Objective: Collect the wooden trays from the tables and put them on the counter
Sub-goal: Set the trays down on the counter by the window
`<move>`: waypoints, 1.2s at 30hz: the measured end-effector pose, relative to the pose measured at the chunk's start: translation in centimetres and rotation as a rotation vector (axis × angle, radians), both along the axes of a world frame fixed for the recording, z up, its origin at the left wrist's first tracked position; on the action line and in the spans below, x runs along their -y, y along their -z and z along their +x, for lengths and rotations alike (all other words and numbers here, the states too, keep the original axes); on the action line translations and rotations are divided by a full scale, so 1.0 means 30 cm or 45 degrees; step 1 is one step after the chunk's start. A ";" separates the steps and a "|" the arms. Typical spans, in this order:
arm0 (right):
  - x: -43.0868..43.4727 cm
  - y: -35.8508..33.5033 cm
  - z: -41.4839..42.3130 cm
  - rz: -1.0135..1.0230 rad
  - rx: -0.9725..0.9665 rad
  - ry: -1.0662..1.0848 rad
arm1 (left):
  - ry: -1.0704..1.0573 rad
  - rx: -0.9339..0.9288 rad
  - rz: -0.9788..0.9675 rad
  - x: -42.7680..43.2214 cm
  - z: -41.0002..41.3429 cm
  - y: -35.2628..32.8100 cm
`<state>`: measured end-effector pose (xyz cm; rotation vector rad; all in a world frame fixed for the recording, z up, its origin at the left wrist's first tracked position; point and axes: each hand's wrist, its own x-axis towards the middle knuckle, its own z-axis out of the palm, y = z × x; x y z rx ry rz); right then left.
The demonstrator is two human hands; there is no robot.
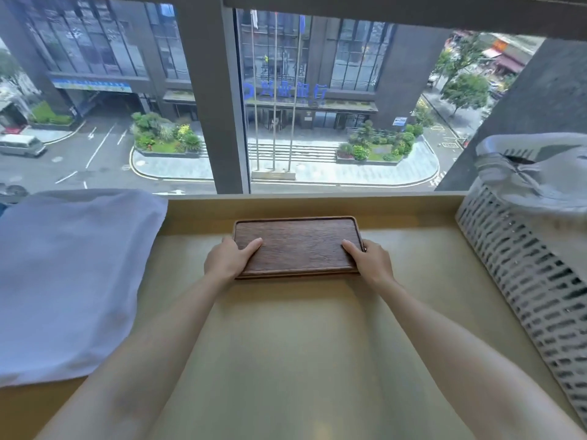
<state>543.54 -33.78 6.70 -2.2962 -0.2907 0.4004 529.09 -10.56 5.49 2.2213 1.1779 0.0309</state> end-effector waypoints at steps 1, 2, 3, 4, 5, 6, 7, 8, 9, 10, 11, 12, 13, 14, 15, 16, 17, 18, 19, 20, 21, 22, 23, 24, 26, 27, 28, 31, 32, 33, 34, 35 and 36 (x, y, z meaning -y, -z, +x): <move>-0.010 0.006 0.022 -0.001 0.001 -0.011 | 0.004 -0.011 0.008 -0.007 0.016 0.005; -0.020 0.012 0.042 -0.004 0.002 -0.020 | 0.009 -0.023 0.018 -0.014 0.031 0.009; -0.029 0.018 0.061 -0.014 0.007 -0.031 | 0.011 -0.037 0.031 -0.021 0.045 0.012; -0.038 0.026 0.078 -0.030 0.016 -0.042 | 0.012 -0.054 0.049 -0.029 0.058 0.014; -0.046 0.033 0.094 -0.052 0.030 -0.051 | 0.017 -0.074 0.072 -0.037 0.069 0.015; -0.052 0.039 0.108 -0.077 0.047 -0.057 | 0.031 -0.095 0.102 -0.044 0.079 0.016; -0.057 0.044 0.121 -0.103 0.066 -0.061 | 0.049 -0.117 0.137 -0.051 0.087 0.017; -0.060 0.046 0.132 -0.127 0.085 -0.067 | 0.068 -0.138 0.172 -0.057 0.094 0.017; -0.063 0.048 0.142 -0.149 0.104 -0.079 | 0.083 -0.155 0.201 -0.064 0.100 0.017; -0.066 0.049 0.150 -0.178 0.123 -0.102 | 0.096 -0.169 0.226 -0.070 0.104 0.018; -0.069 0.050 0.155 -0.218 0.145 -0.132 | 0.106 -0.182 0.249 -0.076 0.108 0.018; -0.072 0.050 0.158 -0.267 0.173 -0.162 | 0.114 -0.198 0.271 -0.081 0.111 0.018; -0.076 0.049 0.161 -0.318 0.205 -0.191 | 0.119 -0.215 0.287 -0.087 0.113 0.017; -0.078 0.049 0.163 -0.367 0.239 -0.216 | 0.121 -0.231 0.298 -0.091 0.114 0.017; -0.079 0.046 0.165 -0.414 0.270 -0.243 | 0.124 -0.245 0.305 -0.094 0.116 0.017; -0.080 0.043 0.167 -0.463 0.305 -0.276 | 0.128 -0.257 0.314 -0.096 0.116 0.017; -0.081 0.040 0.170 -0.511 0.343 -0.313 | 0.134 -0.268 0.319 -0.096 0.117 0.016; -0.081 0.040 0.175 -0.556 0.385 -0.351 | 0.137 -0.275 0.316 -0.097 0.118 0.016; -0.081 0.037 0.179 -0.592 0.419 -0.381 | 0.137 -0.280 0.304 -0.096 0.119 0.014; -0.083 0.036 0.184 -0.619 0.446 -0.402 | 0.134 -0.281 0.288 -0.095 0.120 0.012; -0.086 0.034 0.187 -0.638 0.459 -0.418 | 0.131 -0.277 0.274 -0.094 0.120 0.010; -0.089 0.035 0.191 -0.653 0.465 -0.431 | 0.125 -0.270 0.267 -0.094 0.122 0.009; -0.091 0.032 0.192 -0.667 0.461 -0.442 | 0.120 -0.263 0.263 -0.092 0.121 0.007; -0.093 0.030 0.194 -0.679 0.456 -0.454 | 0.117 -0.251 0.260 -0.090 0.119 0.007; -0.096 0.025 0.197 -0.691 0.421 -0.467 | 0.093 -0.215 0.234 -0.085 0.118 0.006; -0.097 0.019 0.196 -0.691 0.387 -0.479 | 0.079 -0.191 0.208 -0.082 0.117 0.005; -0.097 0.016 0.196 -0.692 0.349 -0.482 | 0.063 -0.171 0.186 -0.078 0.116 0.004; -0.100 -0.003 0.192 -0.690 0.234 -0.461 | 0.027 -0.135 0.135 -0.072 0.106 -0.007; -0.099 -0.007 0.188 -0.685 0.213 -0.460 | 0.032 -0.133 0.133 -0.069 0.099 -0.008; -0.097 -0.016 0.182 -0.689 0.186 -0.460 | 0.045 -0.145 0.134 -0.065 0.089 -0.015; -0.095 -0.016 0.183 -0.691 0.163 -0.466 | 0.068 -0.159 0.136 -0.065 0.083 -0.014; -0.092 -0.027 0.173 -0.699 0.143 -0.464 | 0.088 -0.172 0.133 -0.061 0.073 -0.025; -0.093 -0.037 0.170 -0.713 0.154 -0.464 | 0.111 -0.177 0.146 -0.062 0.067 -0.036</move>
